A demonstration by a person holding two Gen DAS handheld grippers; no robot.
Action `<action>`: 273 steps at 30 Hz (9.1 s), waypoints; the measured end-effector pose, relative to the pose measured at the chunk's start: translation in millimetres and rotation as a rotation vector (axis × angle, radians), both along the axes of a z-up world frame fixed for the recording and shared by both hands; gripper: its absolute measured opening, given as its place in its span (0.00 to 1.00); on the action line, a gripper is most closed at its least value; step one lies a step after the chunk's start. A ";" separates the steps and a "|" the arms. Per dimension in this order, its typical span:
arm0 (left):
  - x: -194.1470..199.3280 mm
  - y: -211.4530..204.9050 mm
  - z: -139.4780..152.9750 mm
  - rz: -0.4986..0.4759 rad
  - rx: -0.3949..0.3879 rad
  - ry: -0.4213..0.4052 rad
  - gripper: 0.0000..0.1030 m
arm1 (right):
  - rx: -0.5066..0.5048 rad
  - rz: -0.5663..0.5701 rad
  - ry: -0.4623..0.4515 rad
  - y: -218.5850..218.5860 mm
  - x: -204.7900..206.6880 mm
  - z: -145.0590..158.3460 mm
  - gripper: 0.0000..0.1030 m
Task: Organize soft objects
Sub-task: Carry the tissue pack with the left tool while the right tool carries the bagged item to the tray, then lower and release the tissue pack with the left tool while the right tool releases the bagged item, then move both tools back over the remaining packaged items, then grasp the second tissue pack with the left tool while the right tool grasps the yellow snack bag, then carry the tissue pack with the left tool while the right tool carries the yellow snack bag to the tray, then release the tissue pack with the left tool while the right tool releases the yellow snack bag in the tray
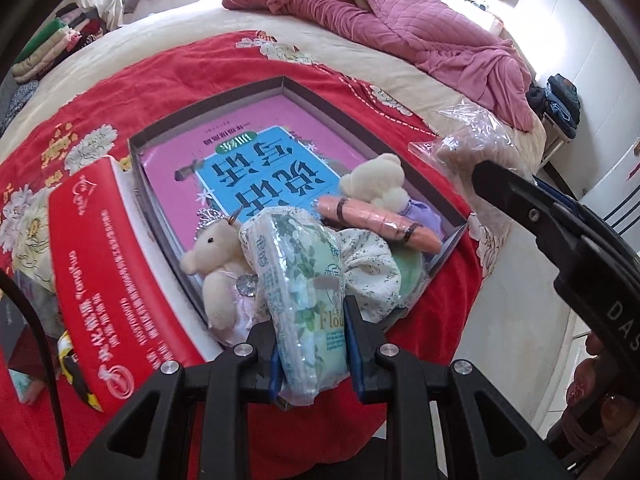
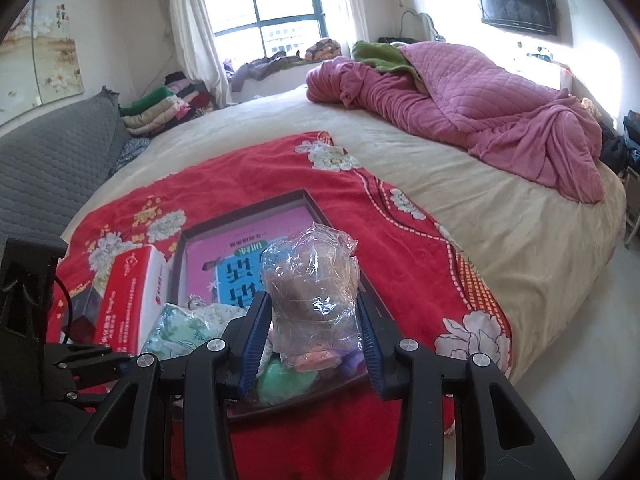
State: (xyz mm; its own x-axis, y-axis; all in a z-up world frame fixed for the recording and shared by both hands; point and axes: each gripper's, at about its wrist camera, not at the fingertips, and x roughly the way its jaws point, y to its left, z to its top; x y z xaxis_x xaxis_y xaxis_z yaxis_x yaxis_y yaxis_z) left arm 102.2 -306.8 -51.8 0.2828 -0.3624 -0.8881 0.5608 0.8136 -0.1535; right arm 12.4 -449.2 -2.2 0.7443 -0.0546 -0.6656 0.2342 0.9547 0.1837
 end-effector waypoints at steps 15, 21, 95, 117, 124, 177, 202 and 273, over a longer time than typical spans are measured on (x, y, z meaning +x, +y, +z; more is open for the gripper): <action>14.1 -7.4 -11.8 -0.002 -0.001 -0.002 0.25 | -0.013 0.013 0.063 -1.1 22.3 -27.6 0.43; 16.5 -9.4 -12.6 -0.005 -0.004 -0.001 0.25 | -0.012 0.031 0.089 0.1 35.3 -38.0 0.43; -8.6 158.2 86.8 0.240 -0.124 -0.145 0.69 | -0.059 0.221 -0.099 105.8 0.0 69.3 0.71; 6.3 355.6 41.4 0.604 -0.140 -0.045 0.69 | -0.250 0.576 0.060 275.6 30.2 22.2 0.71; 16.3 367.2 11.7 0.631 -0.132 0.025 0.69 | -0.384 0.677 0.178 323.7 48.9 -26.9 0.71; 45.4 364.7 15.4 0.677 -0.164 -0.036 0.25 | -0.133 0.586 0.116 288.6 86.2 -20.7 0.37; 3.8 163.6 114.0 0.326 -0.118 -0.202 0.25 | -0.081 0.198 -0.090 106.9 18.4 75.9 0.37; 62.7 19.1 17.4 0.049 -0.014 0.033 0.57 | -0.131 0.124 0.111 43.4 44.6 -16.1 0.68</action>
